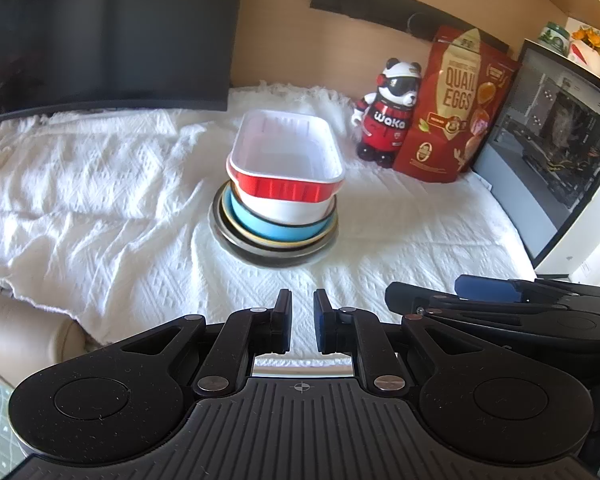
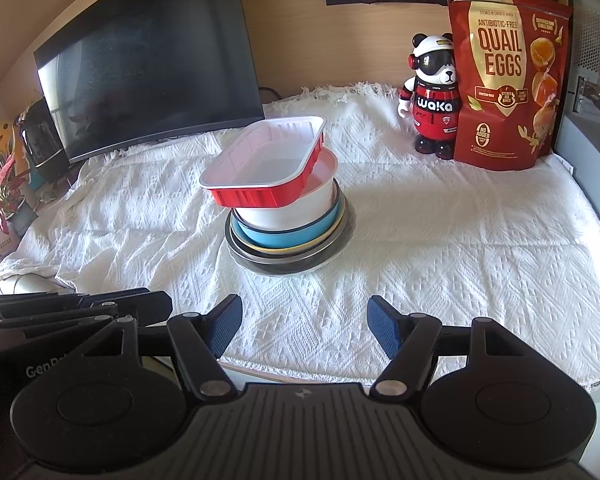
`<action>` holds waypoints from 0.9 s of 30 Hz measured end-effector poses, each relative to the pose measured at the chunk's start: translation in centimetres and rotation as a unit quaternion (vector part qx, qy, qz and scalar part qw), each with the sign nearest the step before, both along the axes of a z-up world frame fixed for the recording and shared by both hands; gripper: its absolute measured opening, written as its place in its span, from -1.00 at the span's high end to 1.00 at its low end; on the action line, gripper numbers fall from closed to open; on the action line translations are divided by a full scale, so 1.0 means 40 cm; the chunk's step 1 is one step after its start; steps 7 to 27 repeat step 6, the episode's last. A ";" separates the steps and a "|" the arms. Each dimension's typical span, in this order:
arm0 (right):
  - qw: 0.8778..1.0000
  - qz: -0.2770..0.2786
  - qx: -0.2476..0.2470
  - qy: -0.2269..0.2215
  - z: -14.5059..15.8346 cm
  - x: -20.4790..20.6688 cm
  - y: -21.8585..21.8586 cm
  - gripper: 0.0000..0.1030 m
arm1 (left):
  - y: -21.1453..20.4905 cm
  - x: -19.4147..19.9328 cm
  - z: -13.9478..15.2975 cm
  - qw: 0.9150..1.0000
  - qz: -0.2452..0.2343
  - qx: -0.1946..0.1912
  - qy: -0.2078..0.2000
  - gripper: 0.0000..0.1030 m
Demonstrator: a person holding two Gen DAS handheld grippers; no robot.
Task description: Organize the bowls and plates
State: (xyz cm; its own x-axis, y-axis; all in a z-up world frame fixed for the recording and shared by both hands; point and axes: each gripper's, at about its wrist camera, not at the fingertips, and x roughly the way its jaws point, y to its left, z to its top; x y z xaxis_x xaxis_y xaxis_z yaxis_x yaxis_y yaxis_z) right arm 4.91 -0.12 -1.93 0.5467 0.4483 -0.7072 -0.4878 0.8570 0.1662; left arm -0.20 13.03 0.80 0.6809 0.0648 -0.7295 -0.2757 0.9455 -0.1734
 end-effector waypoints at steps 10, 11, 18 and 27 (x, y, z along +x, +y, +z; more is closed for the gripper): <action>1.000 0.009 -0.007 -0.001 0.001 0.013 0.032 -0.35 | 0.059 0.007 -0.024 1.000 0.021 -0.006 0.011 0.73; 1.000 0.009 -0.007 -0.001 0.001 0.013 0.032 -0.35 | 0.059 0.007 -0.024 1.000 0.021 -0.006 0.011 0.73; 1.000 0.009 -0.007 -0.001 0.001 0.013 0.032 -0.35 | 0.059 0.007 -0.024 1.000 0.021 -0.006 0.011 0.73; 1.000 0.009 -0.007 -0.001 0.001 0.013 0.032 -0.35 | 0.059 0.007 -0.024 1.000 0.021 -0.006 0.011 0.73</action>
